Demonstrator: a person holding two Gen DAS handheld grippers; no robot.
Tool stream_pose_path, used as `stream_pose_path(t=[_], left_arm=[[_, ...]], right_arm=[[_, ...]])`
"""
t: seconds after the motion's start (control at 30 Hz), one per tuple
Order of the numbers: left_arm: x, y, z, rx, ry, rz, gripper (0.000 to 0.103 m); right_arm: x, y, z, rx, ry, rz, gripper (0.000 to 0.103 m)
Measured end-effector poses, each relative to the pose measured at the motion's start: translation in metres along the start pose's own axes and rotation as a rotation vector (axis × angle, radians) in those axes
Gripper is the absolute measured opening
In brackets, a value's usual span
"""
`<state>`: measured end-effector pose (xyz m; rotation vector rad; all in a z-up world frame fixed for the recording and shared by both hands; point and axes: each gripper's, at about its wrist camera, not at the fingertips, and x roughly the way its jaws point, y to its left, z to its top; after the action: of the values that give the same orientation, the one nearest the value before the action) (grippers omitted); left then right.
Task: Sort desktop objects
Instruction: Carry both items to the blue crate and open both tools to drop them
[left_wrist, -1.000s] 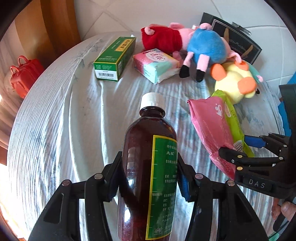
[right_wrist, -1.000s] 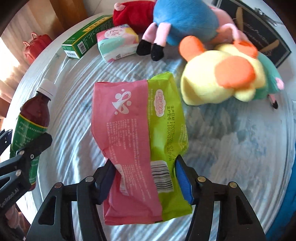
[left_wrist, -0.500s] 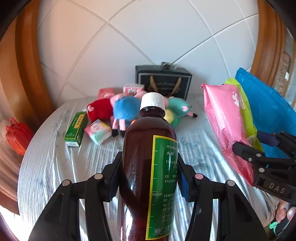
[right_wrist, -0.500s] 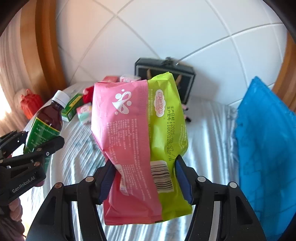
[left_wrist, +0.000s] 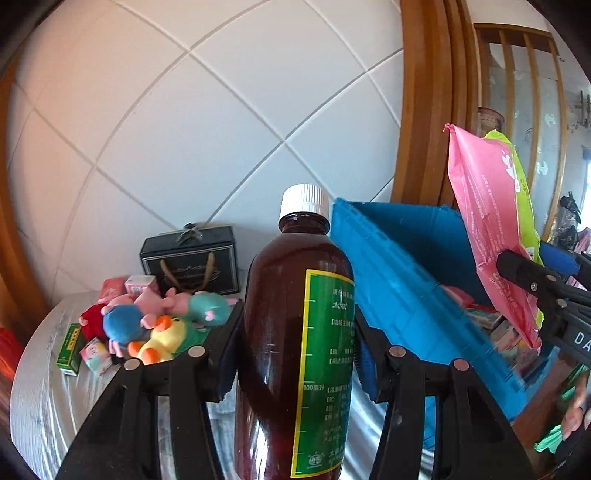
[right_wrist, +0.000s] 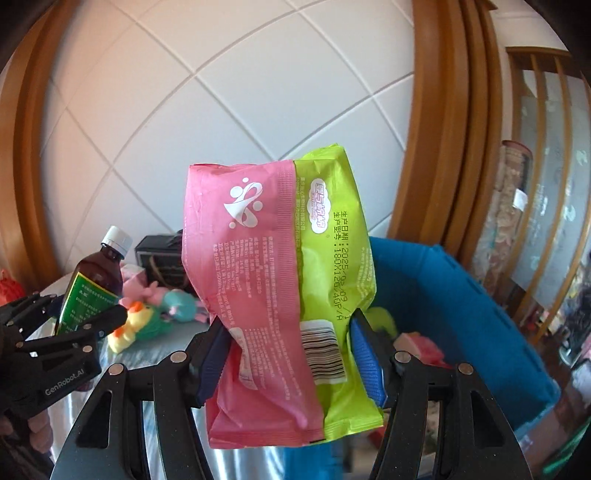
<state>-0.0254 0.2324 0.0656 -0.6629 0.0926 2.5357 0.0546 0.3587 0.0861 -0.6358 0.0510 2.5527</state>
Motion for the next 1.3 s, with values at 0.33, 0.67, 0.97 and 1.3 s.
stream_pose_path(t=[0.33,0.67,0.97,1.3], left_arm=[[0.028,-0.166,0.019,0.077,0.015,-0.121,0.051],[0.073,-0.249,-0.006,0.149,0.157,-0.130,0.051],[0.087,-0.269,-0.011,0.173,0.183,-0.105,0.052],[0.083,-0.267,-0.011,0.180,0.171,-0.108,0.065]], right_arm=[[-0.003,-0.160,-0.027,0.048,0.058,-0.131,0.062],[0.026,-0.248,-0.076,0.112,0.145,-0.155,0.062],[0.047,-0.278,-0.087,0.116,0.175,-0.206,0.067],[0.046,-0.293,-0.088,0.134,0.172,-0.226,0.100]])
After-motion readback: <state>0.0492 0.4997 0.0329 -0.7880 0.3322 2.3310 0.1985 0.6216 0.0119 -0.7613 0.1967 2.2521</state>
